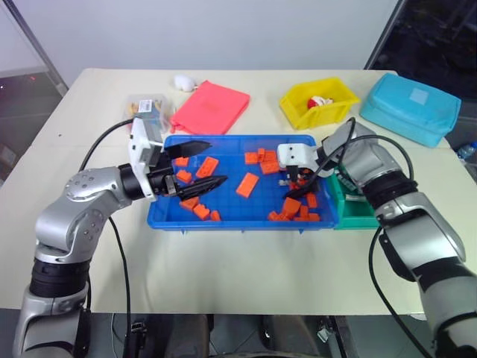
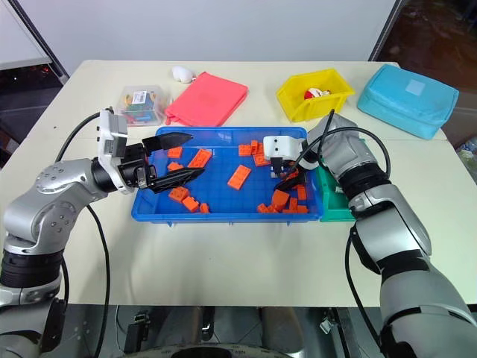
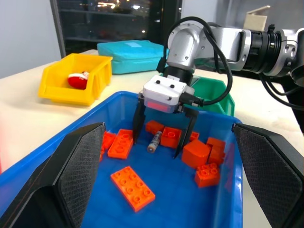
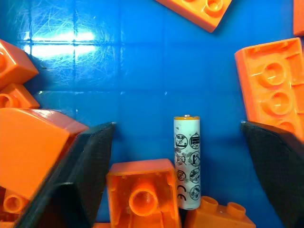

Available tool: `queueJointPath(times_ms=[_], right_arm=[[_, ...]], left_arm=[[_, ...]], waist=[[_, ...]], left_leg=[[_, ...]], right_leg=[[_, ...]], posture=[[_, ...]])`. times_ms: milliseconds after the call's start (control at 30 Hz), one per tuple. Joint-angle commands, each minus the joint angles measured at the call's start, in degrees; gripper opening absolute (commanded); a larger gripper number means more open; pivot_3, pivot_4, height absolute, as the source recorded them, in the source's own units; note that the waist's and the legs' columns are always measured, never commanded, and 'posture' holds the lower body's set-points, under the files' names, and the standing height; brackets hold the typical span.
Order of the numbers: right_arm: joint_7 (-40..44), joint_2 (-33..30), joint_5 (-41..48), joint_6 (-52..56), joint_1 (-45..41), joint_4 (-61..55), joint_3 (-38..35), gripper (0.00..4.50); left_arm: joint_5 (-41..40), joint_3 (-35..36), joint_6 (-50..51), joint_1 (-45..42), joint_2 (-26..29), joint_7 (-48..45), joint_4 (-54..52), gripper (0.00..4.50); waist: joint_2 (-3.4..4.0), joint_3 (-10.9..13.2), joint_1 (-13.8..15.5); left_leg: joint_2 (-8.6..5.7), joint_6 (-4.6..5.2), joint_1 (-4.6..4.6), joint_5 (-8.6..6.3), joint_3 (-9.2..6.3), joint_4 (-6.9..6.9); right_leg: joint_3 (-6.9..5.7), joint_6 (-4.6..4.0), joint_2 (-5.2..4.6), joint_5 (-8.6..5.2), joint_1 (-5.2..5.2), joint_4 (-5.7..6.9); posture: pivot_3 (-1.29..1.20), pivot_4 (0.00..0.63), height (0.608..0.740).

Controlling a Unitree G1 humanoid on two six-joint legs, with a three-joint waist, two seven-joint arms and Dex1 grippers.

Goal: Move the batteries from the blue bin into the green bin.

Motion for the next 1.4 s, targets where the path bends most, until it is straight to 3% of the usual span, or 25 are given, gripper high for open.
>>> queueJointPath(times_ms=[33,100,633,767,833,933,1400], right_arm=[[-1.3,0.9,-1.9,0.2,1.6,-0.3,1.3,2.2],[-1.2,1.0,-1.8,0.4,1.9,-0.9,1.2,1.18],[-3.2,0.7,-2.3,-0.2,1.2,-1.2,0.3,1.18],[-2.5,-0.2,-1.8,0.4,1.8,-3.3,0.0,2.34],[-2.3,-0.7,-2.0,0.5,2.0,-4.5,0.1,3.42],[-1.7,-1.4,-2.3,1.0,2.5,-6.2,0.3,4.44],[-6.7,-0.4,-5.1,1.7,0.0,4.6,0.4,4.44]], left_arm=[[0.1,0.7,-1.3,-0.3,-0.1,0.2,-0.7,4.5],[0.2,0.7,-1.4,-0.2,-0.1,0.2,-0.7,4.5],[0.5,0.9,-1.9,0.2,-0.2,0.4,-0.3,4.5],[0.5,0.9,-2.0,0.3,-0.2,0.5,-0.3,4.5],[0.5,0.9,-2.1,0.3,-0.2,0.3,-0.1,4.5],[0.5,0.9,-2.1,0.3,-0.2,0.2,0.0,4.5],[1.0,0.4,-2.6,0.1,-0.5,0.2,0.2,4.5]], waist=[[0.0,0.0,0.0],[0.0,0.0,0.0],[0.0,0.0,0.1],[0.01,0.0,0.1],[0.01,0.0,0.1],[0.01,0.0,0.0],[-0.03,0.0,0.2]], left_leg=[[0.02,0.0,0.0,0.0,-0.01,0.0],[0.02,0.0,0.0,0.0,-0.02,0.0],[0.01,0.0,0.0,0.0,-0.01,0.0],[0.01,0.0,-0.01,0.0,-0.01,-0.01],[0.01,0.0,-0.02,0.0,-0.01,-0.01],[0.01,0.0,-0.02,0.0,-0.01,0.0],[0.0,0.0,0.11,0.0,0.0,0.02]], right_leg=[[0.0,0.0,0.02,0.0,0.0,0.0],[0.0,0.0,0.03,0.0,0.0,0.01],[0.0,0.0,0.01,0.0,0.0,0.0],[0.0,0.0,0.01,0.0,-0.01,0.0],[0.0,0.0,0.01,0.0,-0.02,0.0],[0.0,0.0,0.01,0.0,-0.01,-0.01],[0.01,-0.01,-0.01,-0.01,0.15,-0.03]], posture=[[0.0,0.15,0.74],[0.0,0.15,0.74],[0.0,0.15,0.74],[0.0,0.15,0.74],[0.0,0.15,0.74],[0.0,0.15,0.74],[0.0,0.15,0.74]])
